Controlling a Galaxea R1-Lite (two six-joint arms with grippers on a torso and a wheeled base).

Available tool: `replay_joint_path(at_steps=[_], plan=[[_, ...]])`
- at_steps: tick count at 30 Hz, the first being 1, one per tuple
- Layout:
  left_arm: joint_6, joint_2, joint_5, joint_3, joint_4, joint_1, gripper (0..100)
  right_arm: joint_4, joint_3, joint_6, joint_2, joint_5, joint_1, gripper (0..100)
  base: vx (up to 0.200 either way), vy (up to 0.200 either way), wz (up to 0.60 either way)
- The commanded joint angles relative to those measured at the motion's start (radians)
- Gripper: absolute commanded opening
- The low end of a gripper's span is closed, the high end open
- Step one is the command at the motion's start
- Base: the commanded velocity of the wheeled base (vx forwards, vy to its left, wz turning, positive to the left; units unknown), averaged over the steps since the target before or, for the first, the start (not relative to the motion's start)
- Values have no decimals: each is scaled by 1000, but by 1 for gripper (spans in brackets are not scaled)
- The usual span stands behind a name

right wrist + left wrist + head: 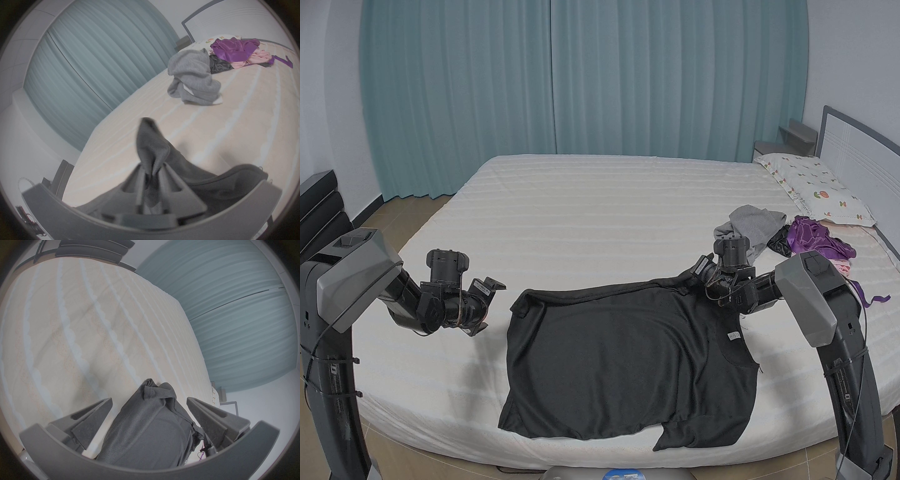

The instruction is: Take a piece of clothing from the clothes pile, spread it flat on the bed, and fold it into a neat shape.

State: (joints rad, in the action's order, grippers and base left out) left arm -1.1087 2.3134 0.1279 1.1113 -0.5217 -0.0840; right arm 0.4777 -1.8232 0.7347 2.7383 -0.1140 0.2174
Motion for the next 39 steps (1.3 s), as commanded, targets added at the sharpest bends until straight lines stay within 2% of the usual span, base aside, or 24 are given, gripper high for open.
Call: replay_joint_path(at_steps=[1, 6, 11, 14, 15, 23, 27, 31, 39], plan=[[1, 3, -1, -7, -3, 4, 100, 24, -163, 2, 80, -19, -4, 0, 0, 0, 0], [0, 1, -2, -8, -3, 4, 100, 210, -177, -31, 118, -33, -3, 0, 0, 0, 0], [0, 0, -2, -18, -3, 4, 100, 226, -177, -172, 176, -32, -20, 0, 0, 0, 0], [0, 0, -2, -19, -3, 4, 100, 228, -177, -207, 201, -35, -35, 0, 0, 0, 0], [0, 0, -4, -19, -3, 4, 100, 225, -177, -207, 202, -35, -40, 100, 0, 0, 0], [0, -3, -4, -30, -4, 3, 100, 219, -177, -204, 159, -33, -44, 100, 0, 0, 0], [0, -8, -4, -36, -4, 3, 100, 228, -50, -201, 75, 2, -46, 100, 0, 0, 0], [0, -9, -4, -45, -4, 3, 100, 220, 94, -209, 4, 71, -61, 100, 0, 0, 0], [6, -17, -2, -85, -55, 1, 100, 219, 154, -273, -14, 111, -98, 100, 0, 0, 0]])
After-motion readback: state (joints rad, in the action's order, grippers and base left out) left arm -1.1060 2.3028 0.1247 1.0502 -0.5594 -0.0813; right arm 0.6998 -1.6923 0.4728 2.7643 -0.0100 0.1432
